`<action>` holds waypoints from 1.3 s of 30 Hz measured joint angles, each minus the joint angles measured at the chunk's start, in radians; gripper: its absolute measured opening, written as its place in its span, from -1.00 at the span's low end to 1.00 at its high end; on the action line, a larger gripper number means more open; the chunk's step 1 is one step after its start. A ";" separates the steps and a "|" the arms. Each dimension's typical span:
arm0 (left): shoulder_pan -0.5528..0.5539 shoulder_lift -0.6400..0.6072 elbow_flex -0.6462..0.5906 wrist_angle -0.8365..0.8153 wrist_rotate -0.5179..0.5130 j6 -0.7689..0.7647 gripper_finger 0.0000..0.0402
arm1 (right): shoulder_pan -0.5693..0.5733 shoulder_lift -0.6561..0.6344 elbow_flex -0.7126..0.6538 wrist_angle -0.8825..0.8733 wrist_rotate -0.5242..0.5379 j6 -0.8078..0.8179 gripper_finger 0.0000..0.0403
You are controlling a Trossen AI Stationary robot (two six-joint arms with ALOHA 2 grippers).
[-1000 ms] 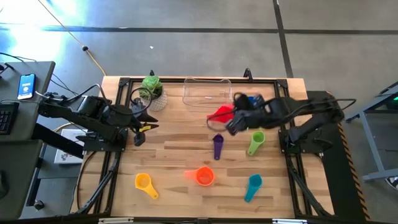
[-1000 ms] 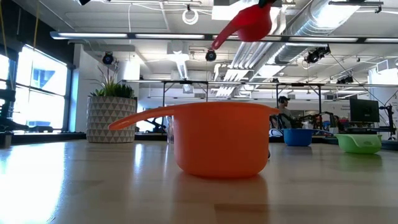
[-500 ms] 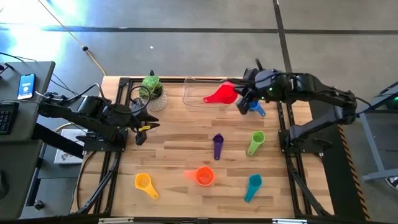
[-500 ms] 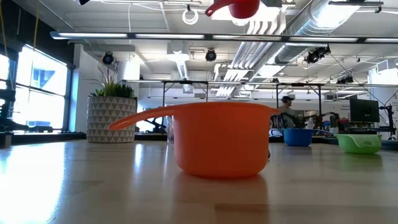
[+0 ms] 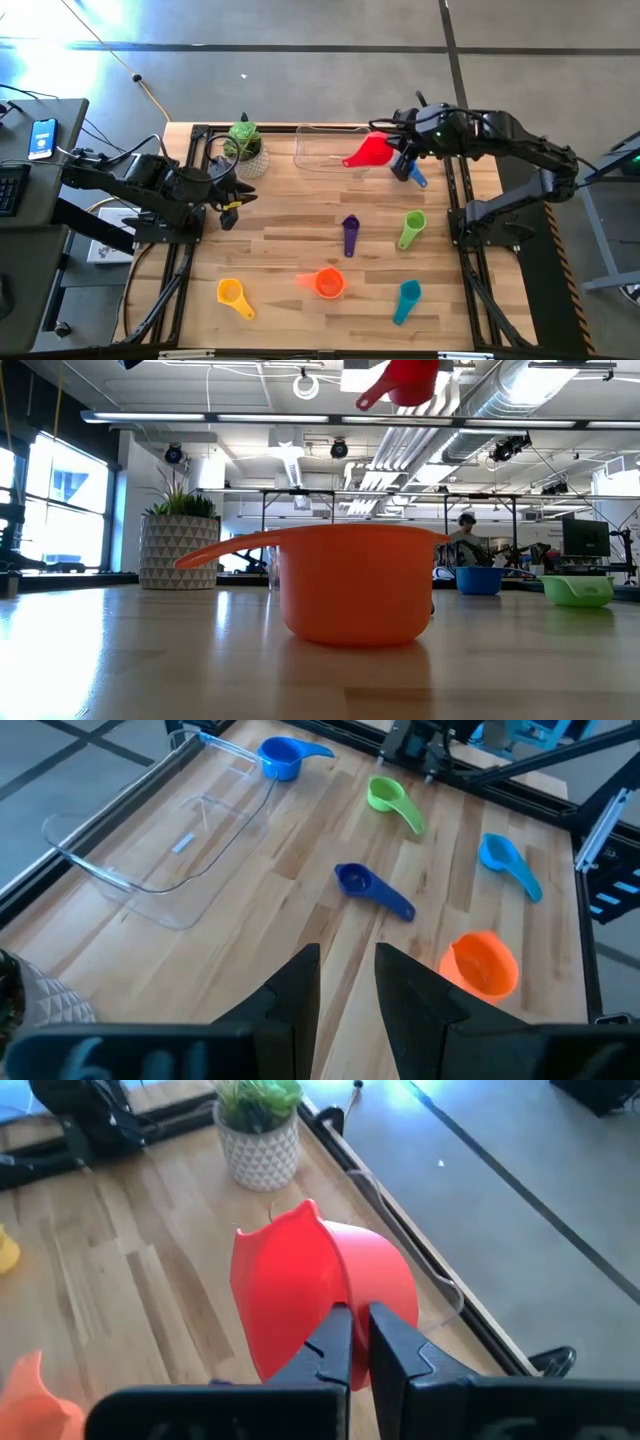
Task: Nest measuring cups in basket
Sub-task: Stack the red measuring cup into the orange measuring cup
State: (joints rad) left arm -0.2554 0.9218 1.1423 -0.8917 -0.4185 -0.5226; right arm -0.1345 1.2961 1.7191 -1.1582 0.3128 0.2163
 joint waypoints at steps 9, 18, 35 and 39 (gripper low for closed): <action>0.000 0.000 0.000 0.000 -0.029 -0.026 -0.55 | 0.000 -0.079 -0.119 0.037 -0.024 -0.005 -1.00; 0.000 0.000 0.000 0.000 -0.050 -0.037 -0.55 | -0.029 -0.397 -0.559 0.395 -0.180 0.120 -1.00; 0.000 0.000 0.000 0.000 -0.067 -0.079 -0.55 | 0.093 -0.619 -1.035 0.744 -0.219 0.563 -0.99; 0.000 0.001 0.000 0.000 -0.068 -0.080 -0.55 | 0.164 -0.615 -1.131 0.837 -0.180 0.705 -0.99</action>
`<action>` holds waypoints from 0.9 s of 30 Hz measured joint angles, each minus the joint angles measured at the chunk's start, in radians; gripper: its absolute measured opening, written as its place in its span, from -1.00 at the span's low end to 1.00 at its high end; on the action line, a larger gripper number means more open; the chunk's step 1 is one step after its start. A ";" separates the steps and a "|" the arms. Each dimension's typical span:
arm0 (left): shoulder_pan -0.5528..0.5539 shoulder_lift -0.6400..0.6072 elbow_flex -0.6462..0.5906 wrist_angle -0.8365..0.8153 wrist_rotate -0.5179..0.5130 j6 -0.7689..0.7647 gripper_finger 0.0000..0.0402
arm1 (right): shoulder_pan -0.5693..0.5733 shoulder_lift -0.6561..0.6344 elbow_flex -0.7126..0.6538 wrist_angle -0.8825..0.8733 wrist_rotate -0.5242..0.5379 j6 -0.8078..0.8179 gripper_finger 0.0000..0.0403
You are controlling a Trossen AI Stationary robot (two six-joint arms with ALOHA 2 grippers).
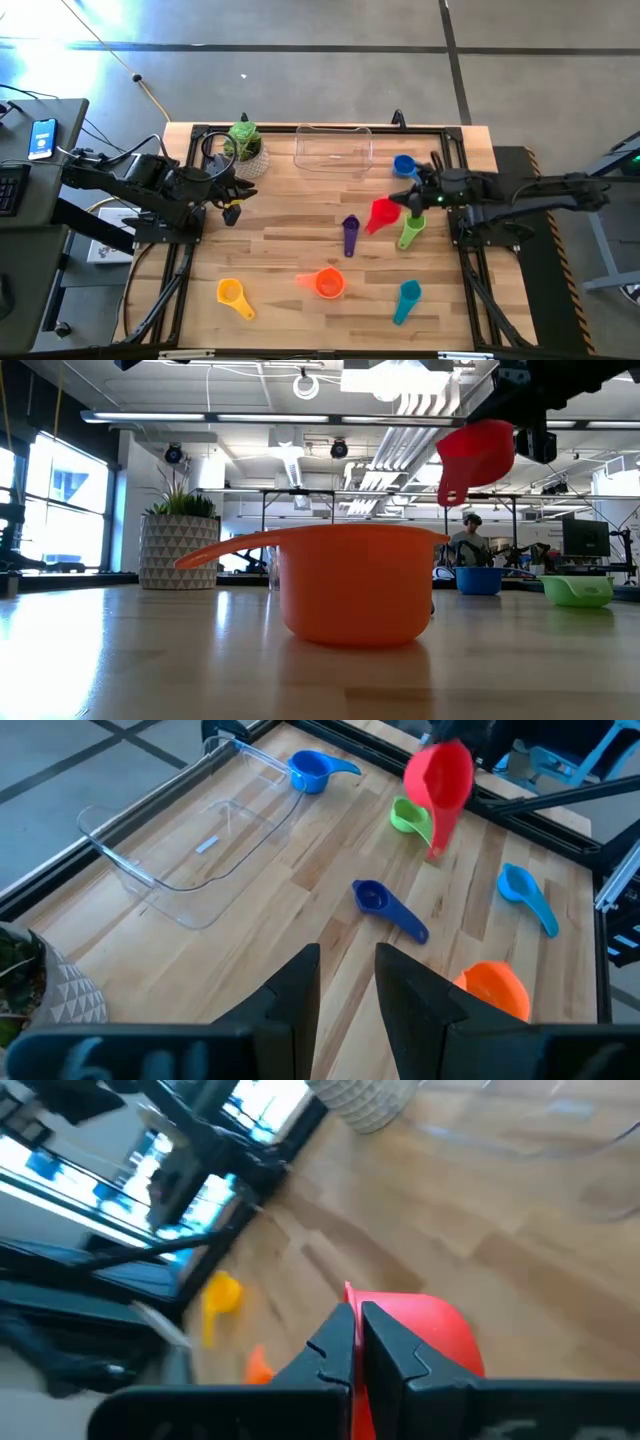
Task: Nest measuring cups in basket
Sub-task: Stack the red measuring cup into the orange measuring cup
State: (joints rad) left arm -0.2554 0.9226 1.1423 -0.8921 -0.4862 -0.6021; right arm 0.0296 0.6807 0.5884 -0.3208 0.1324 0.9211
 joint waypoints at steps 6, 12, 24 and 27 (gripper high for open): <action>0.000 0.000 0.000 0.000 -0.010 0.000 -0.55 | 0.118 -0.001 -0.095 0.163 0.113 0.170 -0.99; 0.000 0.000 0.000 0.000 -0.023 0.000 -0.55 | 0.272 0.005 -0.156 0.291 0.316 0.303 -1.00; 0.000 0.000 0.000 0.003 -0.069 0.002 -0.55 | 0.548 0.248 -0.159 0.532 0.751 0.493 -1.00; 0.000 0.000 0.000 0.008 -0.087 0.003 -0.55 | 0.592 0.347 -0.159 0.654 0.843 0.514 -1.00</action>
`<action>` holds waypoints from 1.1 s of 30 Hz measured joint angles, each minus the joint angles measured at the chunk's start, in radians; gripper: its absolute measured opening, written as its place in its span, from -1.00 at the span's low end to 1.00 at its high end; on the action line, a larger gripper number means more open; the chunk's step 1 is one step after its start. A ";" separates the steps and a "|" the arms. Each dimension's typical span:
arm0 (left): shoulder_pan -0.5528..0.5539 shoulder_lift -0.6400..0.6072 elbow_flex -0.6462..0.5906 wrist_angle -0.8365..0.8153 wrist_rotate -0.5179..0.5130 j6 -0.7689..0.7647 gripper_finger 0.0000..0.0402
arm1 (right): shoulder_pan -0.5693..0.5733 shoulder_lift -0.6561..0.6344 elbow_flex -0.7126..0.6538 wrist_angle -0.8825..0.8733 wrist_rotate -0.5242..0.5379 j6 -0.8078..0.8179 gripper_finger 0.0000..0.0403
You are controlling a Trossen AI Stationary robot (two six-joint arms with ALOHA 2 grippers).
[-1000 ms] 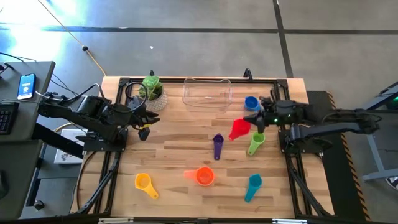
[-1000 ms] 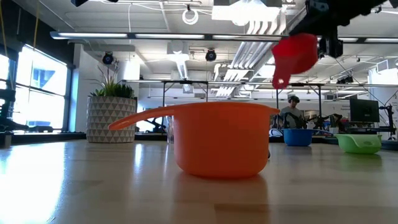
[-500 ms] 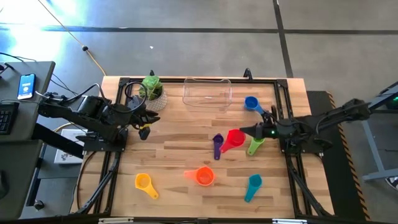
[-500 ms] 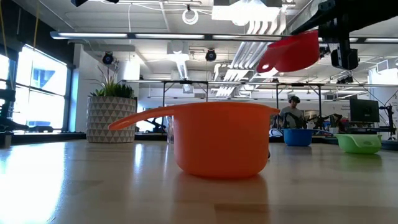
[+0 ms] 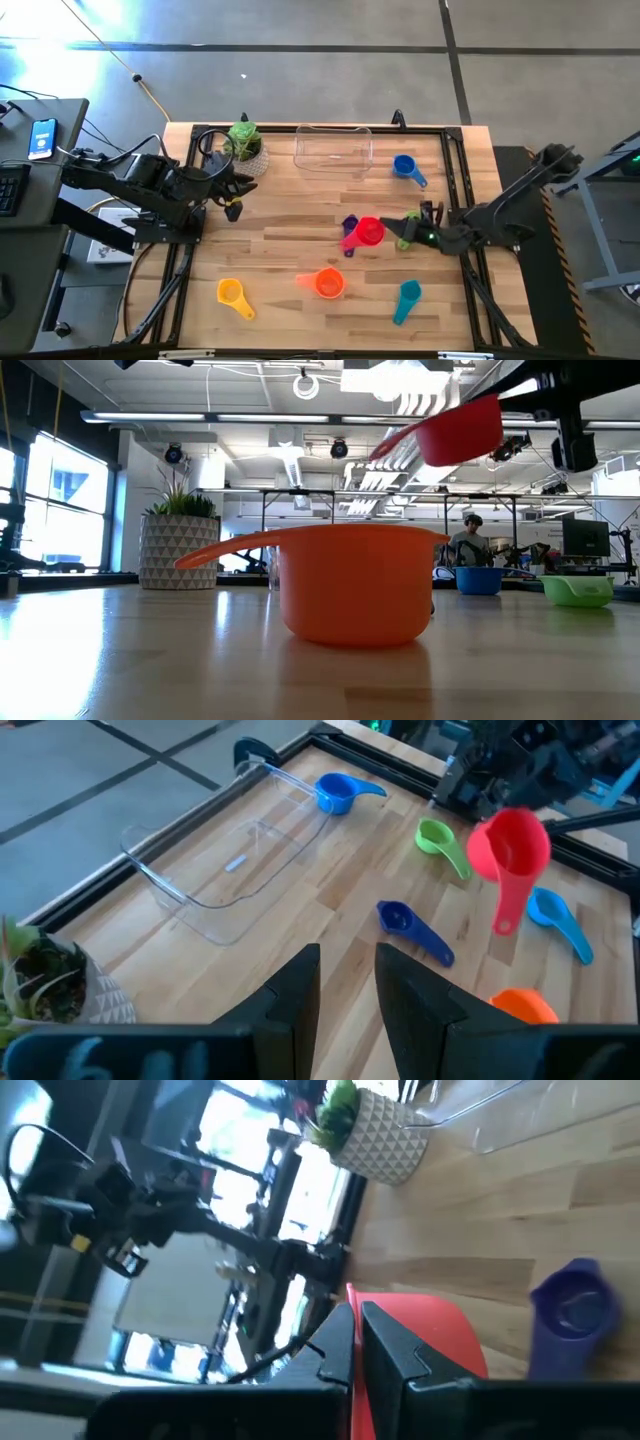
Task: Nest measuring cups in basket
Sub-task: Stack the red measuring cup into the orange measuring cup
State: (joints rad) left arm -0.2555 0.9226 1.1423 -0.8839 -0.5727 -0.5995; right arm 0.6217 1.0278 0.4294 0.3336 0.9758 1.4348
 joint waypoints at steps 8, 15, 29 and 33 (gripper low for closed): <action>0.000 0.000 0.000 0.006 -0.034 0.023 -0.55 | 0.064 0.292 0.072 0.294 0.173 0.007 -1.00; 0.000 0.000 0.000 0.018 -0.091 0.028 -0.55 | 0.097 0.529 0.261 0.297 0.306 0.073 -1.00; 0.000 0.000 0.000 0.017 -0.094 0.073 -0.55 | 0.128 0.898 0.540 0.294 0.413 0.313 -1.00; 0.000 0.000 0.000 0.017 -0.094 0.086 -0.55 | 0.139 0.952 0.583 0.292 0.415 0.348 -1.00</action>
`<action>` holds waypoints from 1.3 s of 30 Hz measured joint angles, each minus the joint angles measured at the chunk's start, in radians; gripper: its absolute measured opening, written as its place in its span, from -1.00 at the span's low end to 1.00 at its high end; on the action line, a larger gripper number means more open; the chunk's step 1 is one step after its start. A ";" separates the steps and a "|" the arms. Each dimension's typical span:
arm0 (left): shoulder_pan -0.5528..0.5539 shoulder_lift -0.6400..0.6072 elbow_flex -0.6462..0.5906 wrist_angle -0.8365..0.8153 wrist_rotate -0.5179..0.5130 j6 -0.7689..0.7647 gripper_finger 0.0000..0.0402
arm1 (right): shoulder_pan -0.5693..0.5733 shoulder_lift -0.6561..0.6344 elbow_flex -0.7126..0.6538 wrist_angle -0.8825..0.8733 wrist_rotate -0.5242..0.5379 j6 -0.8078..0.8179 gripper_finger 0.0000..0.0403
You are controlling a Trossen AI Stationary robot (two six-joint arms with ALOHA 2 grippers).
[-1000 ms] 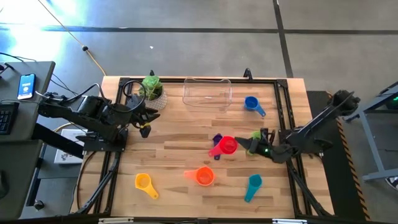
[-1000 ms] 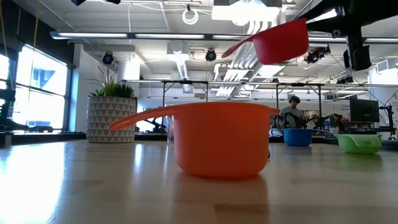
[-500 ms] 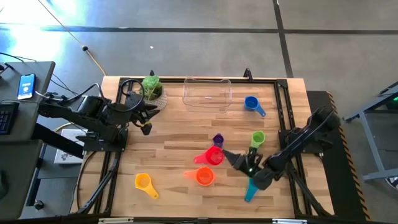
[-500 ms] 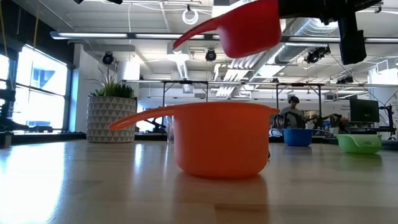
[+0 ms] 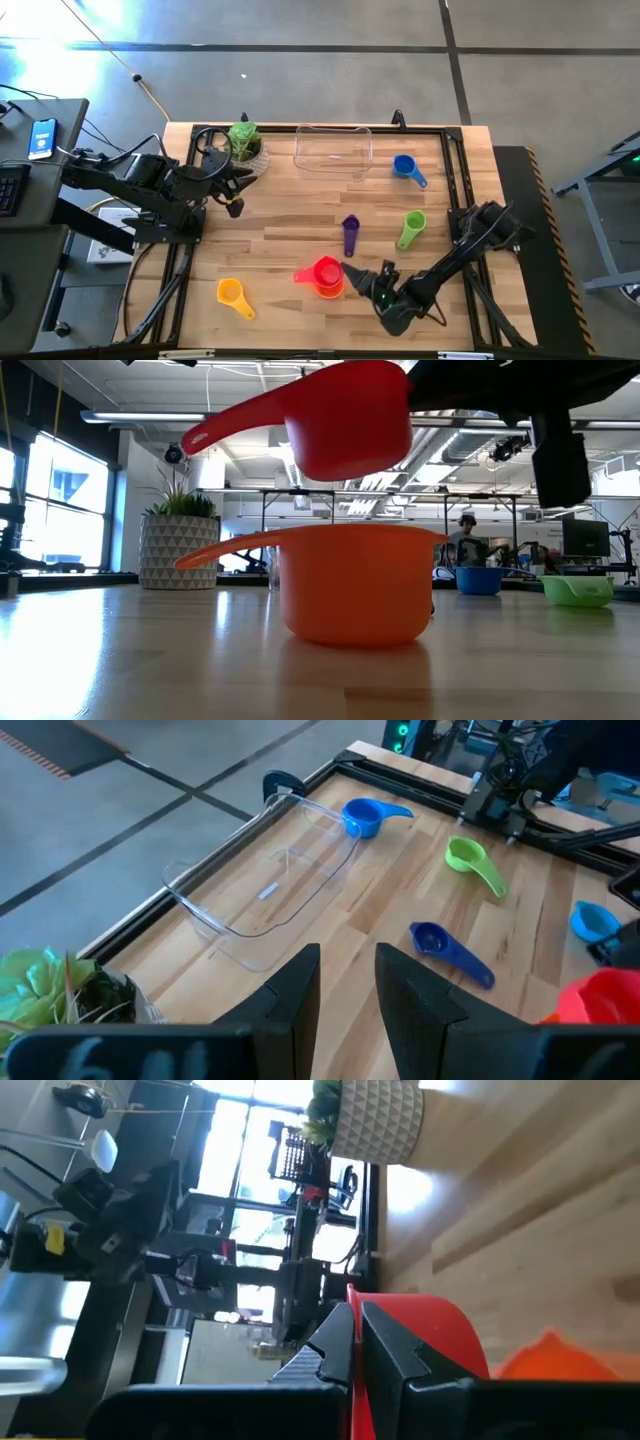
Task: Nest measuring cups in basket
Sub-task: Stack the red measuring cup into the orange measuring cup
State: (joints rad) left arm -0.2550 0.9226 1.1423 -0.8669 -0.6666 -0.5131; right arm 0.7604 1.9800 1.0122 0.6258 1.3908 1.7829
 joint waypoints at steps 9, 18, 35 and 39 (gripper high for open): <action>0.000 0.000 0.000 0.000 0.000 0.001 -0.55 | 0.015 0.044 0.037 -0.014 0.004 0.000 -1.00; 0.000 0.000 0.000 0.000 0.000 0.020 -0.55 | 0.010 0.044 0.037 -0.085 -0.041 0.038 -1.00; 0.000 0.000 0.000 0.000 0.001 0.020 -0.55 | -0.022 0.044 0.037 -0.192 -0.144 0.080 -1.00; 0.000 0.000 0.000 0.000 0.001 0.020 -0.55 | -0.021 0.044 0.037 -0.215 -0.177 0.080 -1.00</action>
State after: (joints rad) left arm -0.2546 0.9226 1.1423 -0.8673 -0.6661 -0.4931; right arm 0.7399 2.0239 1.0489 0.4104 1.2139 1.8629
